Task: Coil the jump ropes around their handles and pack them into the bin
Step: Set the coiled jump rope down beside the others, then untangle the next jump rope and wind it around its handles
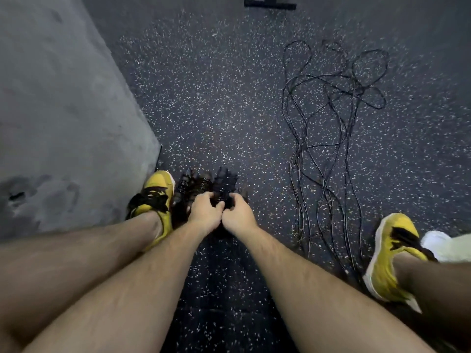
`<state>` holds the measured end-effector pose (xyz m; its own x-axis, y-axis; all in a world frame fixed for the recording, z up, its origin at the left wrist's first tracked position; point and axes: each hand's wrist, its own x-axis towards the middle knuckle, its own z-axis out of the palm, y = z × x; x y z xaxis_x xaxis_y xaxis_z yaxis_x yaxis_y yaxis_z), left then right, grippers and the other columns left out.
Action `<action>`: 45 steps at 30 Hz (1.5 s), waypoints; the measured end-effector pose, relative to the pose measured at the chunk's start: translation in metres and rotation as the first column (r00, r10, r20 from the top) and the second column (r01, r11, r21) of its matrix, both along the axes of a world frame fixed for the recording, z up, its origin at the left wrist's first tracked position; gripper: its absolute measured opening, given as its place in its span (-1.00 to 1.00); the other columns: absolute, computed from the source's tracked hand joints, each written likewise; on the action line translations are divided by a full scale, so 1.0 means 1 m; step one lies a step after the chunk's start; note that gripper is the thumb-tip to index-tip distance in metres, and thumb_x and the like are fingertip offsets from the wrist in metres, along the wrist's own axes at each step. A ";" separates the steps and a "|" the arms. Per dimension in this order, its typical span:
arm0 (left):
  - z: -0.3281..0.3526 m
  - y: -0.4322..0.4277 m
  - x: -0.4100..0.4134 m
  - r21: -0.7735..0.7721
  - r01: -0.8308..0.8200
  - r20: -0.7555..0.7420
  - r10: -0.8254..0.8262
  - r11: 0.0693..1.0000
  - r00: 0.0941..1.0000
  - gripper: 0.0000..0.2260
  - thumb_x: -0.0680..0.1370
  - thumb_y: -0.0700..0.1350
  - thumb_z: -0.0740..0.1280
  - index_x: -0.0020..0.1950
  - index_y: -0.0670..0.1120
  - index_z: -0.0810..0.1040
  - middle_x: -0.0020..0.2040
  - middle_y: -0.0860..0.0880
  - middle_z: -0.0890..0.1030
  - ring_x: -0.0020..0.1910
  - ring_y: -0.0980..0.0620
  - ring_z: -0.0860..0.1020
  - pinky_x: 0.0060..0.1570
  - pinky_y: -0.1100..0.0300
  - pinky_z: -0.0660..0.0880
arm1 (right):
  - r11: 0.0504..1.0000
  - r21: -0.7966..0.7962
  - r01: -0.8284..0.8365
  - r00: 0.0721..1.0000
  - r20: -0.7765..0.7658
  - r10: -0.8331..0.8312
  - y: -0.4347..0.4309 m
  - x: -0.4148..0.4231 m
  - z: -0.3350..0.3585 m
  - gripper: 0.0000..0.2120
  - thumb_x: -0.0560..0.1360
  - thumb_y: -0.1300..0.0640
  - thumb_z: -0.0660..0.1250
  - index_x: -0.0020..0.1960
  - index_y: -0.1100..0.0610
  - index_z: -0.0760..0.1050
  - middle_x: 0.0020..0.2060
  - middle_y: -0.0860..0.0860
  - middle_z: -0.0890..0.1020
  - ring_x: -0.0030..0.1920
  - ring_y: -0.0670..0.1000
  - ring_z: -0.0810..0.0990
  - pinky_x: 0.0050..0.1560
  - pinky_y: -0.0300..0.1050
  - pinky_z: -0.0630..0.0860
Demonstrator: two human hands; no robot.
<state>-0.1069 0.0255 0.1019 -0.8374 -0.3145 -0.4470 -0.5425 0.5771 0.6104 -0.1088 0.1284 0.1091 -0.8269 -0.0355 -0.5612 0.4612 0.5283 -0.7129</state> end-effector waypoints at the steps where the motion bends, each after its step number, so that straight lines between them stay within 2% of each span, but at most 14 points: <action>1: -0.006 0.000 -0.002 -0.036 0.046 0.052 -0.044 0.998 0.998 -0.59 0.61 -0.05 0.34 0.43 -0.15 0.47 0.38 -0.17 0.51 0.37 -0.16 0.46 0.35 0.07 0.37 | 1.000 -0.006 -0.031 0.999 0.026 0.031 0.000 0.000 -0.005 -0.50 0.53 0.12 0.23 0.47 0.02 0.32 0.21 0.04 0.62 0.22 0.06 0.57 0.19 -0.16 0.47; 3: -0.012 0.001 -0.003 -0.109 0.117 0.129 -0.103 0.987 0.986 -0.56 0.63 -0.01 0.29 0.47 -0.15 0.43 0.45 -0.19 0.43 0.42 -0.20 0.39 0.40 0.06 0.31 | 0.997 -0.016 -0.071 0.997 0.038 0.072 0.002 0.000 -0.012 -0.48 0.54 0.13 0.24 0.50 0.05 0.30 0.24 0.03 0.61 0.26 0.05 0.56 0.24 -0.18 0.45; 5: -0.016 0.003 -0.001 -0.153 0.133 0.145 -0.110 0.979 0.983 -0.56 0.64 0.00 0.26 0.49 -0.12 0.39 0.49 -0.16 0.35 0.46 -0.20 0.31 0.42 0.03 0.27 | 0.995 -0.008 -0.098 0.995 0.023 0.098 0.005 0.000 -0.013 -0.48 0.55 0.18 0.21 0.51 0.08 0.30 0.32 0.02 0.55 0.33 0.04 0.51 0.35 -0.15 0.40; 8: -0.014 0.010 0.006 -0.243 0.124 0.066 -0.111 0.962 0.992 -0.60 0.64 -0.01 0.25 0.47 -0.06 0.40 0.48 -0.08 0.32 0.44 -0.13 0.27 0.40 -0.01 0.31 | 0.992 0.024 -0.122 0.993 0.005 0.122 0.014 0.001 -0.011 -0.52 0.56 0.21 0.17 0.48 0.09 0.35 0.33 0.02 0.55 0.32 0.02 0.51 0.36 -0.13 0.41; 11: -0.007 0.024 0.013 -0.315 0.135 -0.072 -0.165 0.939 0.984 -0.73 0.63 -0.05 0.23 0.31 -0.03 0.51 0.33 -0.05 0.44 0.32 -0.08 0.36 0.31 0.00 0.34 | 0.988 0.073 -0.133 0.990 -0.033 0.136 0.031 0.007 -0.007 -0.57 0.57 0.17 0.16 0.44 0.07 0.38 0.24 -0.01 0.60 0.21 0.00 0.56 0.26 -0.11 0.47; 15: 0.006 0.051 0.018 -0.230 0.219 -0.167 -0.260 0.948 0.951 -0.81 0.64 -0.08 0.20 0.18 -0.04 0.55 0.17 -0.03 0.52 0.20 -0.05 0.45 0.21 -0.01 0.41 | 0.990 0.114 -0.078 0.985 -0.147 0.095 0.058 0.015 0.008 -0.64 0.62 0.09 0.13 0.40 0.01 0.38 0.15 -0.04 0.61 0.10 -0.01 0.58 0.15 -0.06 0.53; 20: 0.025 0.080 0.017 -0.131 0.310 -0.208 -0.332 0.942 0.920 -0.83 0.65 -0.04 0.18 0.13 -0.01 0.54 0.06 0.03 0.52 0.06 0.01 0.53 0.10 0.01 0.49 | 0.989 0.146 -0.006 0.976 -0.216 0.037 0.092 0.020 0.033 -0.66 0.63 0.06 0.12 0.39 -0.01 0.38 0.15 -0.06 0.61 0.12 -0.01 0.59 0.14 -0.03 0.54; 23: 0.037 0.095 0.021 -0.109 0.365 -0.234 -0.380 0.925 0.895 -0.81 0.66 -0.04 0.17 0.16 0.00 0.54 0.07 0.05 0.53 0.03 0.07 0.53 0.07 0.05 0.50 | 0.986 0.166 0.011 0.969 -0.245 0.031 0.109 0.029 0.046 -0.68 0.64 0.07 0.12 0.37 -0.02 0.40 0.17 -0.08 0.60 0.08 -0.05 0.57 0.11 -0.10 0.52; 27: 0.054 0.113 0.027 -0.103 0.420 -0.268 -0.432 0.902 0.861 -0.81 0.68 -0.05 0.15 0.18 0.02 0.54 0.07 0.08 0.54 0.01 0.13 0.52 0.04 0.13 0.48 | 0.980 0.197 0.024 0.959 -0.281 0.033 0.124 0.039 0.062 -0.71 0.64 0.04 0.08 0.31 -0.06 0.43 0.18 -0.09 0.58 0.10 -0.05 0.57 0.16 -0.05 0.53; 32: 0.073 0.132 0.036 -0.101 0.453 -0.298 -0.461 0.886 0.836 -0.80 0.69 -0.05 0.14 0.18 0.04 0.54 0.06 0.10 0.55 0.00 0.19 0.51 0.01 0.19 0.46 | 0.979 0.197 0.054 0.957 -0.291 0.005 0.145 0.053 0.087 -0.74 0.64 0.03 0.08 0.23 -0.05 0.47 0.10 -0.11 0.61 0.02 -0.07 0.57 0.00 -0.12 0.49; 38: 0.089 0.146 0.059 -0.070 0.468 -0.351 -0.460 0.881 0.815 -0.83 0.69 -0.07 0.14 0.11 0.10 0.52 0.01 0.17 0.54 -0.01 0.26 0.51 0.04 0.20 0.51 | 0.979 0.204 0.026 0.951 -0.306 0.039 0.159 0.075 0.117 -0.71 0.63 0.06 0.06 0.27 -0.02 0.46 0.13 -0.09 0.62 0.06 -0.06 0.57 0.11 -0.12 0.52; 42: 0.107 0.149 0.069 -0.060 0.478 -0.391 -0.461 0.876 0.796 -0.84 0.69 -0.07 0.15 0.07 0.17 0.48 0.02 0.16 0.56 0.01 0.29 0.50 -0.03 0.29 0.42 | 0.976 0.219 0.009 0.946 -0.318 0.063 0.164 0.088 0.139 -0.70 0.62 0.06 0.04 0.26 0.01 0.44 0.16 -0.04 0.60 0.12 0.00 0.57 0.17 -0.04 0.52; 45: 0.124 0.149 0.070 -0.070 0.463 -0.426 -0.446 0.884 0.787 -0.85 0.69 -0.07 0.17 0.05 0.18 0.47 0.04 0.16 0.56 0.01 0.30 0.49 -0.03 0.26 0.39 | 0.974 0.228 -0.007 0.933 -0.348 0.088 0.165 0.092 0.158 -0.70 0.61 0.05 0.05 0.27 0.03 0.43 0.18 -0.01 0.58 0.18 0.03 0.55 0.20 -0.04 0.48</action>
